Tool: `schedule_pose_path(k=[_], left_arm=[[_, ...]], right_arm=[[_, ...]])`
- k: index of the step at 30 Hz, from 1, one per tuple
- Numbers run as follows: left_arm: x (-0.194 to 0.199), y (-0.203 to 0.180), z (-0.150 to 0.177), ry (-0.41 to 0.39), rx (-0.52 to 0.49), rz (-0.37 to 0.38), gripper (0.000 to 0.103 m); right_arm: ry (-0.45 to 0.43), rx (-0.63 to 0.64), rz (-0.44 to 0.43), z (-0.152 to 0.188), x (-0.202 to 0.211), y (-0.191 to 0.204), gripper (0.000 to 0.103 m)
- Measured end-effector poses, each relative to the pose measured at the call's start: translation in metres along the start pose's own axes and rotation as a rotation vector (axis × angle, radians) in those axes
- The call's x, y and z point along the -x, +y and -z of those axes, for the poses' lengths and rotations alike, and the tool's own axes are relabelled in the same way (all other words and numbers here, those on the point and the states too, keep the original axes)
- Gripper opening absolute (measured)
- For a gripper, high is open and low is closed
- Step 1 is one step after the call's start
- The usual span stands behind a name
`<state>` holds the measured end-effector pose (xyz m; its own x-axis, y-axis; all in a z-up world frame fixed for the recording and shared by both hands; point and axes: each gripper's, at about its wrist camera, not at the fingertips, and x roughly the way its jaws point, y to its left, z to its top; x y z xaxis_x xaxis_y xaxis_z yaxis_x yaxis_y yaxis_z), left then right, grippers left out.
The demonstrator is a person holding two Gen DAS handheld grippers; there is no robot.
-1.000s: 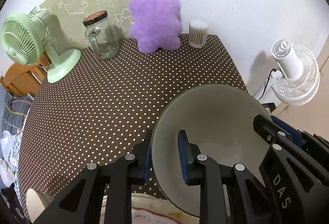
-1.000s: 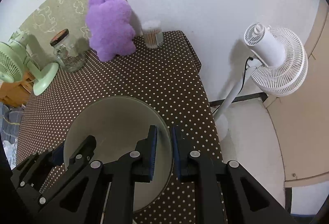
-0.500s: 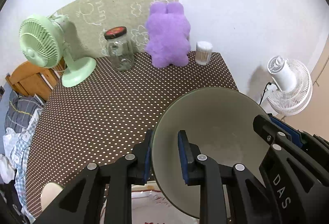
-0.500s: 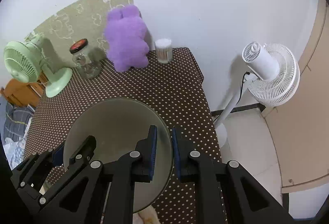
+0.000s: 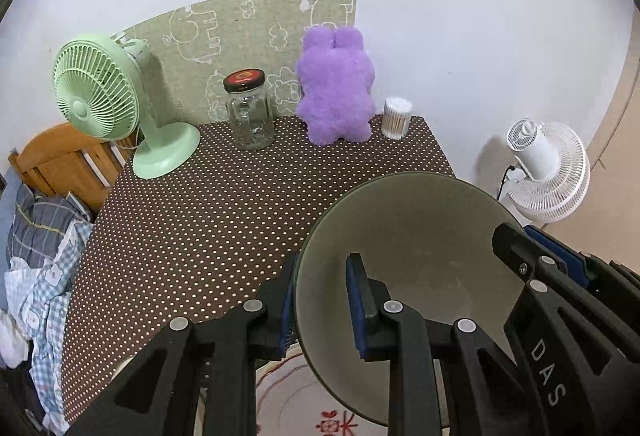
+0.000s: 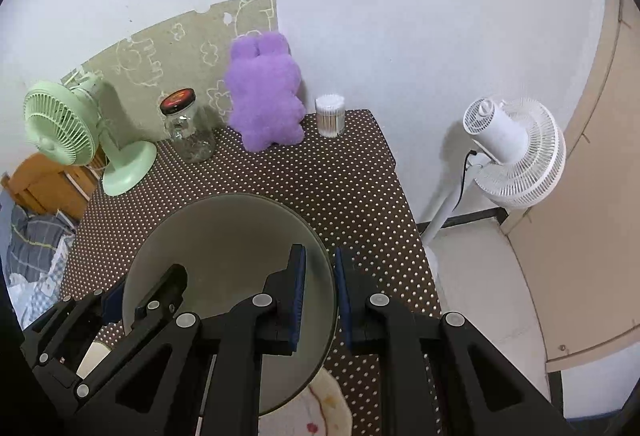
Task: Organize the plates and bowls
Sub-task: 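Lift the nested grey bowls with both tools and carry toward the plates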
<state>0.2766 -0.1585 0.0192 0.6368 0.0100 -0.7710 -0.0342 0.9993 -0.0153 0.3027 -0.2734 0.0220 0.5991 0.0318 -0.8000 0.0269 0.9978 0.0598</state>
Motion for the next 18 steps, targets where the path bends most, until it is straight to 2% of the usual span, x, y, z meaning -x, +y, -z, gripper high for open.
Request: schedule_pose_path(k=[18], left_arm=[[0.031,0.079,0.027,-0.002,-0.018,0.035,0.02]], right_arm=[[-0.007,-0.017,0.034,0.034,0.034,0.077,0.019]])
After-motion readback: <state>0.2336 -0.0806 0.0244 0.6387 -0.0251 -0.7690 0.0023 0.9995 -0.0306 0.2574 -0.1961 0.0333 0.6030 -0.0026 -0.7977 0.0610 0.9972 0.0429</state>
